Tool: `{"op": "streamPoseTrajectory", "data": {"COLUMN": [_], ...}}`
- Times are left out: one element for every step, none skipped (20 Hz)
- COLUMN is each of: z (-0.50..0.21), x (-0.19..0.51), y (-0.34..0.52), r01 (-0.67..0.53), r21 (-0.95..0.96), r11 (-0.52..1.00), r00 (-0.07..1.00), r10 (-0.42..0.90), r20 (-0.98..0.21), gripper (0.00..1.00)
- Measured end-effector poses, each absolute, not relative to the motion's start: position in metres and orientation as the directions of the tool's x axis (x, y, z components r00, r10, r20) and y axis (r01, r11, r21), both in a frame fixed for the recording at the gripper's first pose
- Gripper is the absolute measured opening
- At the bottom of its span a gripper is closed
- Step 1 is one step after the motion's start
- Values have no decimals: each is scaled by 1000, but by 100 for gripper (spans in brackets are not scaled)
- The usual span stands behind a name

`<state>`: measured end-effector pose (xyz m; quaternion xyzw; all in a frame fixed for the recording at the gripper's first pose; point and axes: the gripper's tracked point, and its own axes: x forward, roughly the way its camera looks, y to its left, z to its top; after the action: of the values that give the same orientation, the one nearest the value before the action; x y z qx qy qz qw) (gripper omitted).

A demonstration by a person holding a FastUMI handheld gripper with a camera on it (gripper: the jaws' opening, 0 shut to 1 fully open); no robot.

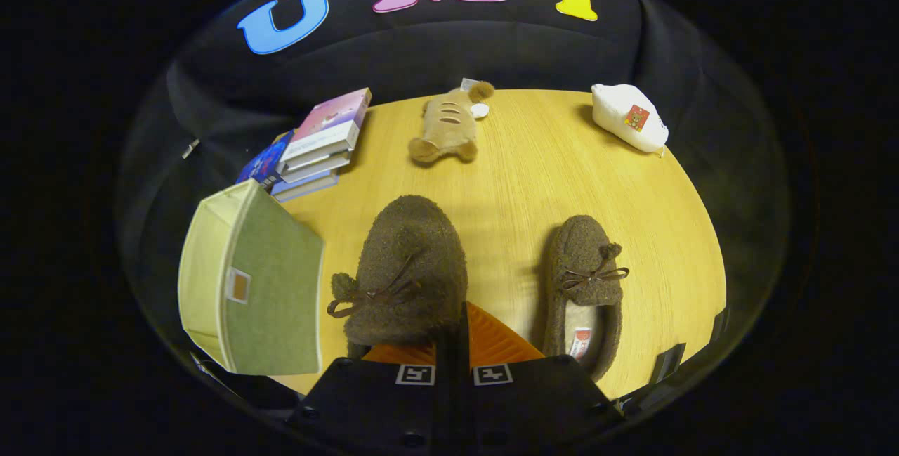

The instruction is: Open the storage box then place both shoes into the box .Put the left shoe in first, then the right shoe, with the right side of both shoes facing outward in a uniform manner.

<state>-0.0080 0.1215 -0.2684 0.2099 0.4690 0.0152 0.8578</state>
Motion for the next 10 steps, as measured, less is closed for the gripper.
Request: {"op": "streamPoseTrajectory", "data": {"z": [-254,-239,-224,-209,-194,-180,-169,-157,-149,-142], "x": [-6,-4,-2,1,3,7,11,15,18,22], "y": [129,138,148,159,171,184,196,208,219,232], "r01": [164,154,143,129,112,96,80,67,56,50], "r21": [395,415,436,456,475,493,509,519,524,530], "r11": [904,897,889,881,873,865,857,852,850,847], "r00": [570,578,585,590,595,599,602,606,606,608], "r10": [240,259,280,301,324,345,366,378,388,395], "r20": [-786,-774,-762,-749,-736,-723,-710,-700,-694,-689], "gripper": [5,5,5,5,5,5,5,5,5,5]}}
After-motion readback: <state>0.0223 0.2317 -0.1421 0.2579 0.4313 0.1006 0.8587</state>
